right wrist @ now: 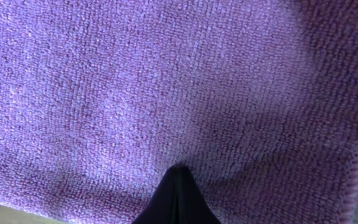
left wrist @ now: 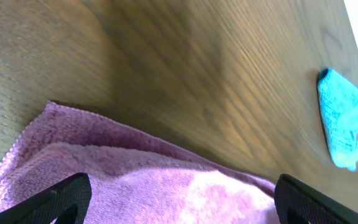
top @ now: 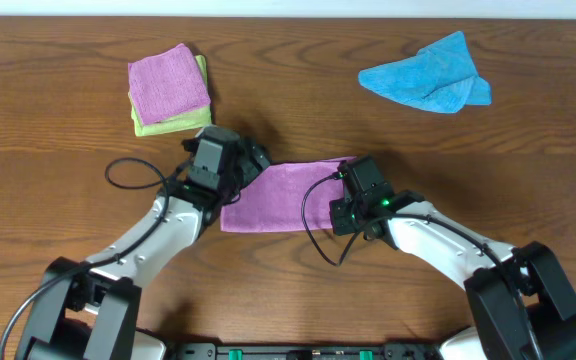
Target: Fold the cloth
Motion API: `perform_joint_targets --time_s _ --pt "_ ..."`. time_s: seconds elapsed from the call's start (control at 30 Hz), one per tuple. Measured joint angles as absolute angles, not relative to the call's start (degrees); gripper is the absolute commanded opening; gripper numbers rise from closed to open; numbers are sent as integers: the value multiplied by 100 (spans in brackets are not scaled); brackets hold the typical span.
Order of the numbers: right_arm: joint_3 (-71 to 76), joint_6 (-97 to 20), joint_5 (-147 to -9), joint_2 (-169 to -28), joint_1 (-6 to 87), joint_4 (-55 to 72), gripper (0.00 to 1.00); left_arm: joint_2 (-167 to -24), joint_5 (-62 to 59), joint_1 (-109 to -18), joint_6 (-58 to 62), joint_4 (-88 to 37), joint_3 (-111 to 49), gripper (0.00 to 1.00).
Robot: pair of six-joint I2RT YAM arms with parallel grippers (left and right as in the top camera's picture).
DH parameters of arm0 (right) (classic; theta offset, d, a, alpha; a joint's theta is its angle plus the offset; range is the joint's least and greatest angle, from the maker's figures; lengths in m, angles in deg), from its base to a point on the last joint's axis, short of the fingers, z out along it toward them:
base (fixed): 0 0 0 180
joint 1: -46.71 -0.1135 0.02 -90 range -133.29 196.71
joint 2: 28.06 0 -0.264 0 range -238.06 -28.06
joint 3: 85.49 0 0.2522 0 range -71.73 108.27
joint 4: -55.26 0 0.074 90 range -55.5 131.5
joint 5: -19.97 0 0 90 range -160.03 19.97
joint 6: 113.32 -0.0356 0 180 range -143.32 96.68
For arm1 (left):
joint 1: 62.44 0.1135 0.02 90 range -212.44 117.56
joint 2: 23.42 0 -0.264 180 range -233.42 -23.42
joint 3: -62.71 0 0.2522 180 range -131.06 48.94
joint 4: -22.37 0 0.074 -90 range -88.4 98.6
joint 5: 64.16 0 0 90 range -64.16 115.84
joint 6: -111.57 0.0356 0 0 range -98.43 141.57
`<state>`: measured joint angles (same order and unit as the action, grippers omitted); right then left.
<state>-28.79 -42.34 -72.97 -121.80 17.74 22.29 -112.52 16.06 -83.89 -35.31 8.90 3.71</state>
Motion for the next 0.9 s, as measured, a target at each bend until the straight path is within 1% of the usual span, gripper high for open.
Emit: perform_joint_targets --time_s 0.13,0.23,0.4,0.43,0.5,0.53,0.57,0.6,0.63,0.67,0.7,0.73,0.8,0.9 --pt "-2745 -4215 -7325 -12225 1774 2033 2 -11071 1237 -8370 -3085 38 -156 95" --pt "-2564 -4208 -7445 -12245 1770 1515 1 -10839 944 -8370 -2825 -631 -564 95" --pt "-2457 -4206 -7522 -11963 1853 1012 2 -10664 738 -8413 -2410 -1661 -724 96" --pt "-2455 -4204 -7539 -11834 1890 933 5 -10680 791 -8446 -2314 -1882 -724 95" --pt "-2453 -4156 -7563 -11366 2047 798 36 -10702 907 -8586 -2106 -2290 -717 95" --pt "-2453 -4073 -7579 -11087 2130 787 62 -10710 992 -8700 -1968 -2380 -717 95" --pt "-2442 -4031 -7596 -10833 2202 785 81 -10713 1047 -8789 -1853 -2404 -717 95" --pt "-2433 -3952 -7627 -10499 2281 785 92 -10713 1125 -8903 -1726 -2406 -717 95" --pt "-2409 -3917 -7653 -10221 2327 756 92 -10713 1178 -9008 -1581 -2391 -717 95" --pt "-2374 -3854 -7673 -9955 2355 660 92 -10713 1246 -9115 -1402 -2371 -717 73" --pt "-2356 -3828 -7697 -9773 2371 588 91 -10715 1276 -9176 -1280 -2369 -717 32" --pt "-2337 -3788 -7707 -9607 2377 446 91 -10719 1331 -9235 -1088 -2391 -717 15" --pt "-2337 -3727 -7707 -9430 2397 138 89 -10780 1521 -9318 -884 -2450 -717 6" --pt "-2505 -3642 -7705 -9485 2460 131 86 -11121 1803 -9331 -698 -2362 -717 6"
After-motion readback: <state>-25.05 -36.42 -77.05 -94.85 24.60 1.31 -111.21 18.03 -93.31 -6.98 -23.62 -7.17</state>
